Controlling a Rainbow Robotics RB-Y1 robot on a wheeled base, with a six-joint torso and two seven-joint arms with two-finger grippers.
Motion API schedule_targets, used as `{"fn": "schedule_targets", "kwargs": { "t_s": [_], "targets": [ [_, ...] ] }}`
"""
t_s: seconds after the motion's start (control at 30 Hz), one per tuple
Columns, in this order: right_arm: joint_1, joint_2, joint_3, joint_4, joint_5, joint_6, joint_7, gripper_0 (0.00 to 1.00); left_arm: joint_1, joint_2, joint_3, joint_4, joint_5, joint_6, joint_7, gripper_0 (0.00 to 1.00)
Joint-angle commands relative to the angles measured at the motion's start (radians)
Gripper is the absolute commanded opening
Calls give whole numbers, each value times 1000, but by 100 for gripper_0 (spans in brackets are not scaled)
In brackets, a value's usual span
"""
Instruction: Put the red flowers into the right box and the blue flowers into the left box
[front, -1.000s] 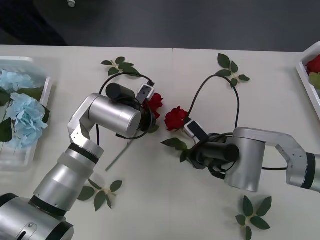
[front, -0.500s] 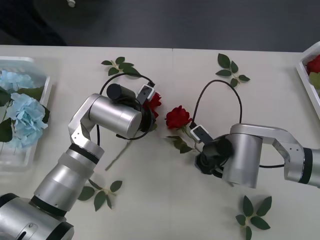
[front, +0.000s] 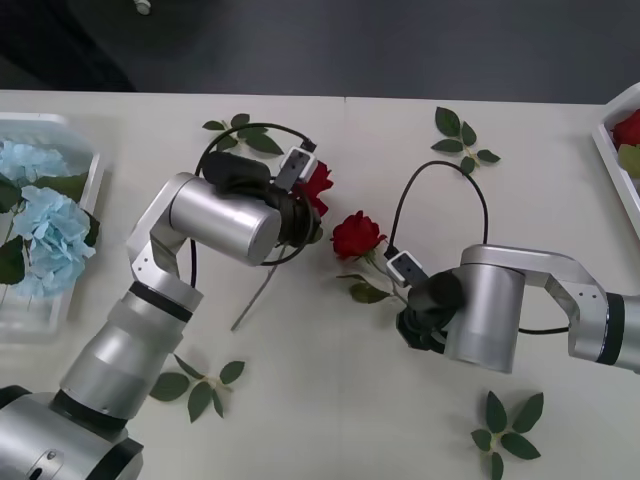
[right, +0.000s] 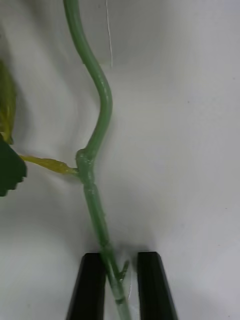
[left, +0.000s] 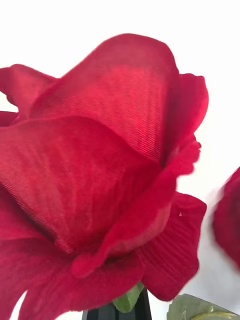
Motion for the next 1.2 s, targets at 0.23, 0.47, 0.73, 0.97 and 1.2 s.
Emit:
{"fn": "schedule_targets", "kwargs": {
  "t_s": [0.23,0.47,0.73,0.97,1.2],
  "targets": [
    [-33,20,-9,3,6,1,15,0,-11,138,14,-251,190,-2,-48,0],
    [-24,1,-166,-57,31,77,-2,0,81,144,134,-421,377,-1,-66,0],
    [-19,-22,-330,-111,-1,245,11,0,155,144,261,-478,735,-2,-287,0],
    [31,-37,-497,-172,65,291,11,0,211,144,336,-476,1025,-1,-548,0],
    [88,-40,-727,-237,63,347,22,0,236,133,395,-476,1253,122,-770,0]
  ]
}}
